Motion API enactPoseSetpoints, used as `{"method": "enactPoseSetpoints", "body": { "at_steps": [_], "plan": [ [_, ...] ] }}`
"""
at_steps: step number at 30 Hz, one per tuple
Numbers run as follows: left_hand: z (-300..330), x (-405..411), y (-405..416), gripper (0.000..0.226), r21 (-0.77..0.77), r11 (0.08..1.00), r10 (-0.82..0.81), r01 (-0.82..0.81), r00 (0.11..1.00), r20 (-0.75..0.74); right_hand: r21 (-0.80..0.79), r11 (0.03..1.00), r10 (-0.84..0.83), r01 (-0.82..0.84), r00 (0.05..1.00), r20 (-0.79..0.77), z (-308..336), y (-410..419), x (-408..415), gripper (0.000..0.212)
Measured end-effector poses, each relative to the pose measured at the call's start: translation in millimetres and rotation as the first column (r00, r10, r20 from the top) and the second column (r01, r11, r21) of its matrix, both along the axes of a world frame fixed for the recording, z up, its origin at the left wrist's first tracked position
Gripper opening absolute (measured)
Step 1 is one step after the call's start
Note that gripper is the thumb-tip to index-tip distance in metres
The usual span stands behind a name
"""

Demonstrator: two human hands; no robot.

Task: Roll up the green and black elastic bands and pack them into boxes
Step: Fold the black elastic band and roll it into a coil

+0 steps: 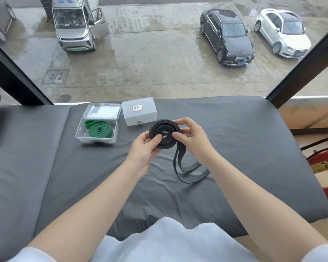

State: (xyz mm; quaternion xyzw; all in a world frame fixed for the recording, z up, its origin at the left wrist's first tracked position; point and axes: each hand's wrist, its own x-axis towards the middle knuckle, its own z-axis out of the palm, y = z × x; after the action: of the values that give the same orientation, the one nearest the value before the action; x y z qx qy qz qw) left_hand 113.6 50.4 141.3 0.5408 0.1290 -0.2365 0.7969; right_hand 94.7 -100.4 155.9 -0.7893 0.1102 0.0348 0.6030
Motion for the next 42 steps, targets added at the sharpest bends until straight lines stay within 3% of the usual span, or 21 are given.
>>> {"method": "enactPoseSetpoints", "body": {
  "at_steps": [3,5,7,10,12,14,16,19,22,27,32,37,39,42],
  "plan": [
    [0,-2,3,0.014,0.021,0.987,-0.157,0.158,0.987,-0.04,-0.051,0.996,0.073,-0.074,0.997,-0.018,3,-12,-1,0.025],
    [3,1,8,0.021,0.224,0.917,-0.34,0.331,0.94,0.002,-0.094,0.983,0.157,-0.16,0.987,-0.044,8,-23,-1,0.027],
    [11,7,9,0.035,0.437,0.787,-0.506,0.436,0.861,0.053,-0.19,0.948,0.25,-0.255,0.967,-0.051,14,-34,0,0.029],
    [27,16,0,0.051,0.566,0.666,-0.628,0.485,0.775,0.075,-0.437,0.766,0.47,-0.472,0.874,-0.122,22,-42,4,0.028],
    [35,18,-9,0.033,0.686,0.538,-0.72,0.489,0.69,0.072,-0.496,0.689,0.515,-0.529,0.838,-0.179,25,-43,5,0.035],
    [39,19,-16,0.017,0.752,0.456,-0.762,0.475,0.645,0.055,-0.439,0.73,0.481,-0.523,0.85,-0.213,27,-44,6,0.044],
    [36,19,-20,0.014,0.736,0.492,-0.74,0.465,0.668,0.072,-0.359,0.802,0.425,-0.477,0.879,-0.217,24,-48,5,0.045],
    [30,16,-22,0.014,0.638,0.661,-0.609,0.395,0.779,0.149,-0.268,0.891,0.336,-0.368,0.929,-0.156,17,-54,5,0.036],
    [25,11,-23,0.012,0.516,0.812,-0.437,0.271,0.869,0.233,-0.134,0.918,0.36,-0.372,0.927,-0.104,10,-61,3,0.03],
    [21,8,-18,0.014,0.345,0.933,-0.197,0.101,0.946,0.257,-0.021,0.966,0.26,-0.259,0.964,0.053,6,-61,0,0.035],
    [18,5,-20,0.013,0.257,0.966,-0.042,-0.021,0.971,0.235,-0.108,0.975,0.202,-0.192,0.974,0.098,1,-46,-3,0.026],
    [17,5,-15,0.02,0.298,0.954,-0.084,-0.018,0.942,0.325,-0.271,0.937,0.255,-0.218,0.96,0.111,9,-46,-4,0.023],
    [20,7,-12,0.022,0.325,0.946,-0.101,-0.023,0.927,0.361,-0.268,0.936,0.262,-0.23,0.961,0.092,12,-49,-4,0.022],
    [21,8,-12,0.021,0.324,0.946,-0.109,-0.019,0.921,0.373,-0.136,0.975,0.187,-0.176,0.98,0.075,9,-50,-10,0.022]
  ]
}}
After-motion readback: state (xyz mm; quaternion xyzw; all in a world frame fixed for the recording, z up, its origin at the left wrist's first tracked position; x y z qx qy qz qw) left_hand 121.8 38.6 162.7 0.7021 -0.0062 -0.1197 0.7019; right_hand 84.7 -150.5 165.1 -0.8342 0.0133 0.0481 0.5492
